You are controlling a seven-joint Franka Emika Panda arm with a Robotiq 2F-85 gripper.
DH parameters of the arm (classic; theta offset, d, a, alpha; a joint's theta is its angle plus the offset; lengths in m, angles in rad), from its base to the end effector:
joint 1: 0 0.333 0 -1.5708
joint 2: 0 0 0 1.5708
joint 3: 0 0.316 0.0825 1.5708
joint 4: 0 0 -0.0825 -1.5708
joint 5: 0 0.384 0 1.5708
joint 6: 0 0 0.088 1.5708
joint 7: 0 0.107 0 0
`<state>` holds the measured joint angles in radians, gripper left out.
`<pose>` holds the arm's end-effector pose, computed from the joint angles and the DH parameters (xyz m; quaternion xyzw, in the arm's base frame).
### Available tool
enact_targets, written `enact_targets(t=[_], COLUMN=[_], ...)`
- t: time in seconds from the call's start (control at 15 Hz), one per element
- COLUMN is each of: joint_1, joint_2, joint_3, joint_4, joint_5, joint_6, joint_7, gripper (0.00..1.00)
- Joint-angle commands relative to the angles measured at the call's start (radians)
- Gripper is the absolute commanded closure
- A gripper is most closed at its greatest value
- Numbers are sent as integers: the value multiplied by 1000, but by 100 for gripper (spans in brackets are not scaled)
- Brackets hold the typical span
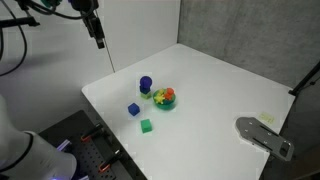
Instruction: Remove the yellow object from the bowl
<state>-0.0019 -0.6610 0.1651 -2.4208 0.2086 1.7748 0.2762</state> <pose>0.3472 0.0837 0.5330 -0.9942 0.0939 0.0053 0.0517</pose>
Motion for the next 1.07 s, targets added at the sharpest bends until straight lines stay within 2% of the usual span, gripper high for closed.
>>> enact_targets(t=[0.0,0.27,0.47,1.0], joint_1=[-25,-20,-17,-3], joint_2=[102,195,274,507], joint_3=[21,4,-10,-61], joint_4=[43,42,55,111], joint_5=[-96,-188,-219,-197], joint_6=[106,246,300,414], joint_7=[33,17,10,-14], gripper=[0,0,0,0])
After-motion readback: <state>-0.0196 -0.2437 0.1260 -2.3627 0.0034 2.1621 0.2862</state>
